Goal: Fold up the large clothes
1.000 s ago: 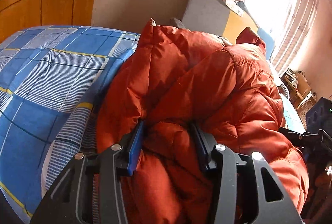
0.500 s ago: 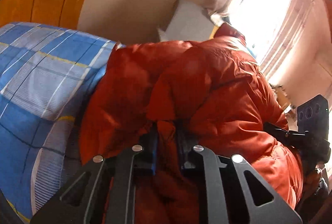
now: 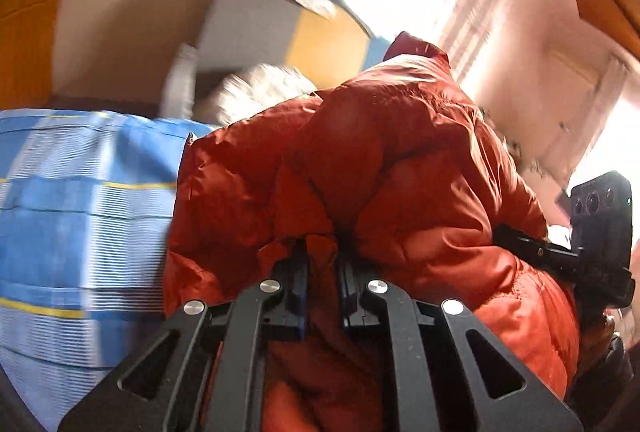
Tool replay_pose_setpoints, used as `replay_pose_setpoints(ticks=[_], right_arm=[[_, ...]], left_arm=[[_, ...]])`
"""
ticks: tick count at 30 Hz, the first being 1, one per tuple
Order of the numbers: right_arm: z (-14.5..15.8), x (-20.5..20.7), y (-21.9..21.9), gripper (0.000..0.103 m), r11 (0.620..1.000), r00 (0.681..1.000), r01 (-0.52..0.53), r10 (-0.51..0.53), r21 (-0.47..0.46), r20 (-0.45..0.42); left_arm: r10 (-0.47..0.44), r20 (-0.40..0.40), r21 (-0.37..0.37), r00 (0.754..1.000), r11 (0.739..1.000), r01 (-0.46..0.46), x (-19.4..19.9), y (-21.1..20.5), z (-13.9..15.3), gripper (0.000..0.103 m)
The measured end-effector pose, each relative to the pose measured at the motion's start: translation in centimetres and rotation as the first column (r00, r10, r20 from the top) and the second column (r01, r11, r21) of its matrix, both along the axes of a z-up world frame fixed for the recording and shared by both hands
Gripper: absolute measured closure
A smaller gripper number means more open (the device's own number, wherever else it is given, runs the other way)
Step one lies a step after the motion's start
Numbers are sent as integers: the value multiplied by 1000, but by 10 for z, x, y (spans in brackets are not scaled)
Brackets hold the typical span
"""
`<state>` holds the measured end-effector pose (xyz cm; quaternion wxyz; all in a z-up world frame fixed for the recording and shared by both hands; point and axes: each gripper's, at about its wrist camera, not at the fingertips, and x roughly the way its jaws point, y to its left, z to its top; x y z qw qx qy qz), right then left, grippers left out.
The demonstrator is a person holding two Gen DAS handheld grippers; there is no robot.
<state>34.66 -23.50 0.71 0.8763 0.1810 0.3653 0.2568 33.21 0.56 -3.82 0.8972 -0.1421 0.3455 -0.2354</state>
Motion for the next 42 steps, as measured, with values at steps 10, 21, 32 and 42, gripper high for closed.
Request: replay_pose_setpoints(ticks=[10, 21, 32, 42], right_arm=[[-66, -7, -79, 63, 983, 984, 124, -140, -134, -113], [-55, -32, -64, 30, 866, 921, 338, -384, -370, -58], [-33, -55, 7, 38, 759, 895, 422, -436, -496, 95], [-55, -40, 20, 38, 731, 883, 429, -463, -531, 75]], left_arm=[[-57, -78, 192, 995, 979, 71, 15, -103, -31, 93], [21, -12, 300, 1000, 954, -16, -11, -122, -25, 93], [64, 4, 262, 998, 963, -63, -25, -109, -30, 91], [65, -20, 222, 998, 973, -59, -15, -93, -46, 89]])
